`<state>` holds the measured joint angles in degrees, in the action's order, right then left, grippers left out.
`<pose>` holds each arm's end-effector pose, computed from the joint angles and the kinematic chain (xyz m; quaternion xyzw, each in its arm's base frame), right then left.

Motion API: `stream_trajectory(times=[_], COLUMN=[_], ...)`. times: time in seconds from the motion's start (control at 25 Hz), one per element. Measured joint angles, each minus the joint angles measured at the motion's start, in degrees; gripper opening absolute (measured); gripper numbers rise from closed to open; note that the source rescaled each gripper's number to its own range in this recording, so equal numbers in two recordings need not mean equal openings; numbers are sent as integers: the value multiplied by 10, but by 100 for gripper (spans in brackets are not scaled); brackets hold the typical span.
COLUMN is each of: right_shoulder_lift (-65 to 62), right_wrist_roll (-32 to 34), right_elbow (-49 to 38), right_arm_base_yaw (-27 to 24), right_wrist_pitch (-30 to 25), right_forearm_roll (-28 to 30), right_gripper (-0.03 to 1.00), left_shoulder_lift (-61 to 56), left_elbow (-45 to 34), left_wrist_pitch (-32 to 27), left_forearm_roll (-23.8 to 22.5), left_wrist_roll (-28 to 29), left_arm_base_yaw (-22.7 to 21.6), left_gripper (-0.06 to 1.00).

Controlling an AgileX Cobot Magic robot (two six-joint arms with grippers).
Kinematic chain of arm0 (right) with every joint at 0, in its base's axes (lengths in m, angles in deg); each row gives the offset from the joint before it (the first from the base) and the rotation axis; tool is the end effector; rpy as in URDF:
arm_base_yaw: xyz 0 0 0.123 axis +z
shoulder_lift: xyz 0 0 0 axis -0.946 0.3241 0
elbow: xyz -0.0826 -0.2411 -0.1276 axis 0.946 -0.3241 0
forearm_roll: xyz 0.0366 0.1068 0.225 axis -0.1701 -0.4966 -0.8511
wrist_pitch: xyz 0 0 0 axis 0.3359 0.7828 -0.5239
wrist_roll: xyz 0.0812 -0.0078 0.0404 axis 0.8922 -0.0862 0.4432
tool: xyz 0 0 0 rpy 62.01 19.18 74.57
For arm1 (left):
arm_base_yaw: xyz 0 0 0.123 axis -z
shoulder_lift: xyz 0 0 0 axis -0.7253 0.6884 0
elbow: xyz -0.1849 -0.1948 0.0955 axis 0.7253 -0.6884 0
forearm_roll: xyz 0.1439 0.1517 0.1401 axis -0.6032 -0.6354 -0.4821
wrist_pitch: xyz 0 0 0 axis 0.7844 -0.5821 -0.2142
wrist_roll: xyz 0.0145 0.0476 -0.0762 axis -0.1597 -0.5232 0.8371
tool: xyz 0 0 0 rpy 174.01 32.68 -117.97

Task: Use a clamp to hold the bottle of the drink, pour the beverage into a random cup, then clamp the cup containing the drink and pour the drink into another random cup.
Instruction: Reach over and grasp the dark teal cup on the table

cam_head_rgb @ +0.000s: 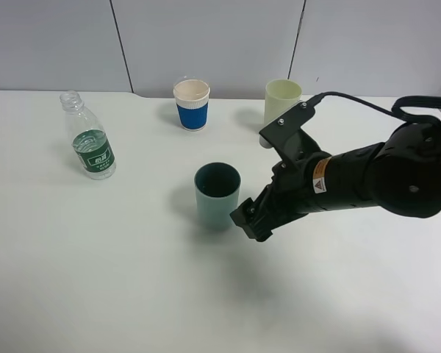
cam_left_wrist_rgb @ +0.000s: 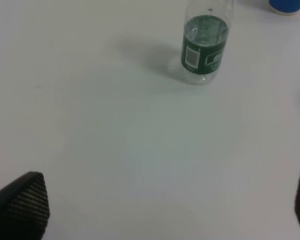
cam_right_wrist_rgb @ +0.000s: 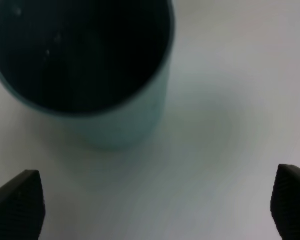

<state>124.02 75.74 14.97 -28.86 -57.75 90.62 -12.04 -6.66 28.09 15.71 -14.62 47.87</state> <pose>0.2027 0.1844 0.1582 -0.3688 0.8561 0.1195 0.3417 -0.0060 -0.0019 0.2792 0.0168 0.8490 -0.0162 0.5279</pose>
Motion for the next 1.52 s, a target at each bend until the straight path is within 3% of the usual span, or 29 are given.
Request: stream_trajectory(times=[0.32, 0.68, 0.88, 1.12, 1.36, 1.52], right_shoulder_lift=[47, 121, 164, 224, 260, 277], right_wrist_roll=[-4, -4, -7, -49, -118, -128], right_elbow=[0, 1, 1, 1, 1, 1], right_arm_base_yaw=[0, 0, 0, 0, 0, 0], right_wrist_pitch=[55, 155, 235, 329, 460, 529], right_forearm_roll=[69, 79, 83, 84, 70, 59], right_gripper=[85, 85, 85, 85, 85, 85], left_shoulder_lift=[0, 0, 0, 0, 0, 0], left_elbow=[0, 0, 0, 0, 0, 0], left_wrist_pitch=[0, 0, 0, 0, 0, 0], left_forearm_roll=[0, 0, 0, 0, 0, 0], left_wrist_roll=[0, 0, 0, 0, 0, 0], left_arm_base_yaw=[0, 0, 0, 0, 0, 0], left_gripper=[100, 100, 100, 100, 100, 100])
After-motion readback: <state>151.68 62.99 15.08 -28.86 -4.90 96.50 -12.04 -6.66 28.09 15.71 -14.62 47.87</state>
